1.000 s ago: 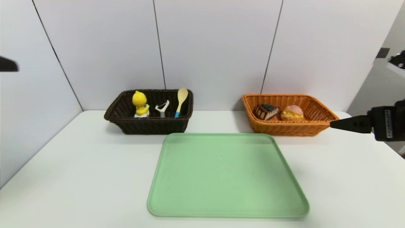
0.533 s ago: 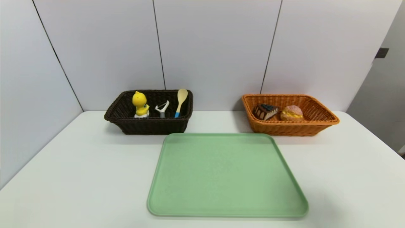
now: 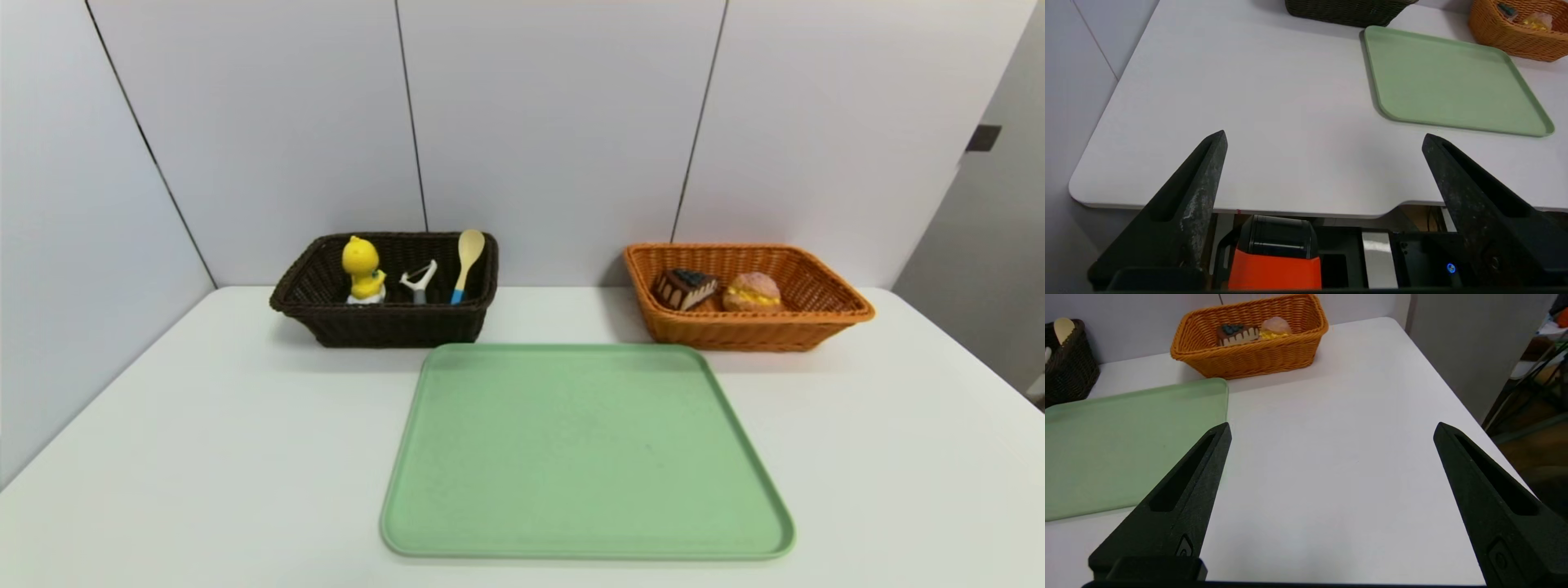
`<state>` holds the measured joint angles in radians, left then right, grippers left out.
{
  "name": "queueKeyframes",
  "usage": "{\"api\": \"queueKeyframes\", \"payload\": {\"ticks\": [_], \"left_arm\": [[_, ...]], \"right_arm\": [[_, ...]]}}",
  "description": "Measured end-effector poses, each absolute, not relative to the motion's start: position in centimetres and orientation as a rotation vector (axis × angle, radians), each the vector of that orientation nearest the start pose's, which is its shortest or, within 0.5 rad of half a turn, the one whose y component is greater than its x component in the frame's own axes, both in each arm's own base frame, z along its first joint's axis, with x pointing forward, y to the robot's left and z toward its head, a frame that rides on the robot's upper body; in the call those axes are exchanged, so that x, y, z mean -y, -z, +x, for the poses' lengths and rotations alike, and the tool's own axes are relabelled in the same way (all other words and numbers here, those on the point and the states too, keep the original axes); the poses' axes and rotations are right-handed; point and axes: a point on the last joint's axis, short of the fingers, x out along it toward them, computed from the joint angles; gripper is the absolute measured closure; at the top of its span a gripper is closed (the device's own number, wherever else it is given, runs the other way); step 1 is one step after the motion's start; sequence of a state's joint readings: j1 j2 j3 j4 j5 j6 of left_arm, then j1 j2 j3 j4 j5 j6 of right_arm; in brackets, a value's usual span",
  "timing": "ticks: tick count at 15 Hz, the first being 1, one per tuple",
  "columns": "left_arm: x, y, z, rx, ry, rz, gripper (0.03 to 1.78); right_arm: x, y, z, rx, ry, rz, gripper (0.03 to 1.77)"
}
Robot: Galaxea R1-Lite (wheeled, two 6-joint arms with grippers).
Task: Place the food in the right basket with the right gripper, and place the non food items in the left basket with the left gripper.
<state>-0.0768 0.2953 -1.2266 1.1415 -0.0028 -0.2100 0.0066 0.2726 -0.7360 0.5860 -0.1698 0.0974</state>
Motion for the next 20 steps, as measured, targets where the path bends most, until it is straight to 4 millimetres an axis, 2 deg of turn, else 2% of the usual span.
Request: {"api": "queueKeyframes", "payload": {"ticks": [2, 4, 9, 11, 15, 18, 20], "left_arm": [[-0.8, -25.0, -14.8, -0.18, 0.052, -0.158, 0.12], [0.4, -24.8, -15.2, -0.15, 0.033, -0.165, 0.12], [0.2, -23.5, -16.1, -0.06, 0.035, -0.089, 0.12], [0.2, -21.1, -15.9, -0.06, 0.063, -0.039, 0.12], [0.2, -18.0, -13.4, -0.045, 0.059, 0.07, 0.12], [0.2, -16.2, -9.6, 0.003, 0.03, 0.112, 0.12], [0.1, -14.2, -6.6, 0.033, 0.022, 0.138, 0.12]], "right_arm": [[0.4, -19.4, -8.2, -0.06, 0.18, 0.056, 0.09], [0.4, -17.9, -9.3, -0.009, 0.192, 0.02, 0.09], [0.4, -17.2, -10.4, 0.056, 0.181, 0.005, 0.09], [0.4, -17.0, -10.3, 0.052, 0.181, -0.034, 0.09], [0.3, -16.9, -9.2, 0.108, 0.154, -0.085, 0.09], [0.2, -15.8, -6.9, 0.192, 0.135, -0.131, 0.09], [0.2, -13.9, -4.9, 0.23, 0.104, -0.188, 0.09]]}}
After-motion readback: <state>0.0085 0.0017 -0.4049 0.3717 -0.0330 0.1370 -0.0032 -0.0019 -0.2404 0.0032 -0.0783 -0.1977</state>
